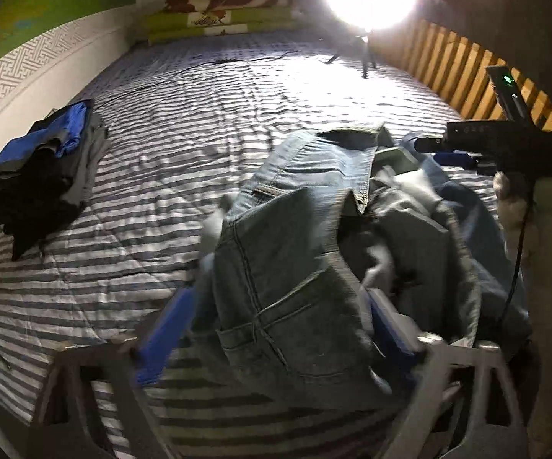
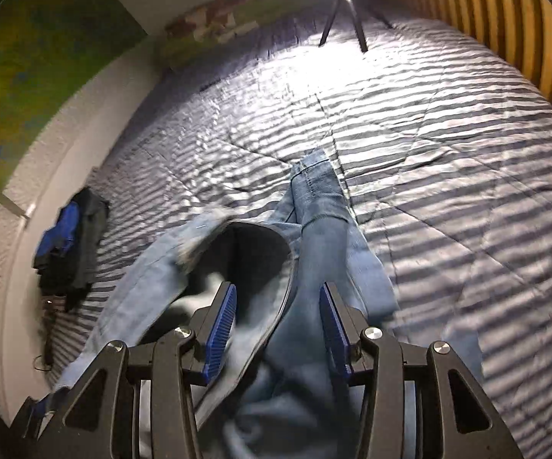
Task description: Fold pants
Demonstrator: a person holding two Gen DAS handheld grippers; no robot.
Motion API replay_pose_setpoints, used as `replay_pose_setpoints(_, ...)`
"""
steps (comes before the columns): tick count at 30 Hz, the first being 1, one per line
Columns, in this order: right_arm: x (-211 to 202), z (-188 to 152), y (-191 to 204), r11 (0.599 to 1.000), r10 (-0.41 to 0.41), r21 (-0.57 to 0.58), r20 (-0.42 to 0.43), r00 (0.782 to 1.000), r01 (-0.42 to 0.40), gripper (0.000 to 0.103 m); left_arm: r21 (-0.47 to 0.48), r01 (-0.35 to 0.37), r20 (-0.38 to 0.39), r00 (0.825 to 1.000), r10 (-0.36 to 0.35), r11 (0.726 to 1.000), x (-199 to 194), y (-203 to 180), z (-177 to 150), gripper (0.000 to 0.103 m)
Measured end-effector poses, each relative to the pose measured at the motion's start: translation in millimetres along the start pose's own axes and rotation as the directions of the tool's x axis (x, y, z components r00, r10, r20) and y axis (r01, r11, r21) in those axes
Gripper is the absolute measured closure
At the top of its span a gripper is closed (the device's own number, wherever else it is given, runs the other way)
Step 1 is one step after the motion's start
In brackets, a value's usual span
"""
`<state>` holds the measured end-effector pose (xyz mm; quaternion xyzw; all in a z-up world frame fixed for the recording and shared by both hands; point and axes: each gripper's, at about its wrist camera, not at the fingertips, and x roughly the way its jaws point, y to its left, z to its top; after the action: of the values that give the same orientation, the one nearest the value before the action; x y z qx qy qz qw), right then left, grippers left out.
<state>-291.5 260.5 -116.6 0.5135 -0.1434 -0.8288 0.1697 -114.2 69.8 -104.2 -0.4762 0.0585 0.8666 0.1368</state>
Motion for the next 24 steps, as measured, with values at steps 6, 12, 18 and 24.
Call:
replay_pose_setpoints(6, 39, 11, 8, 1.000, -0.023, -0.018, -0.041, 0.999, 0.022, 0.061, -0.097, 0.037, -0.045, 0.998, -0.042, 0.995, 16, 38, -1, 0.061)
replay_pose_setpoints(12, 48, 16, 38, 0.986, -0.101, -0.140, -0.042, 0.994, 0.094, 0.101, -0.117, 0.088, -0.039, 0.995, -0.093, 0.989, 14, 49, -8, 0.077)
replay_pose_setpoints(18, 6, 28, 71, 0.975, -0.105, -0.188, 0.073, 0.992, 0.117, 0.101, -0.185, 0.163, 0.009, 0.986, -0.164, 0.969, -9, 65, -11, 0.084)
replay_pose_setpoints(24, -69, 53, 162, 0.940, -0.033, -0.319, 0.256, 0.966, 0.117, 0.101, -0.251, 0.191, 0.141, 0.977, -0.160, 0.949, -68, 110, -13, 0.088)
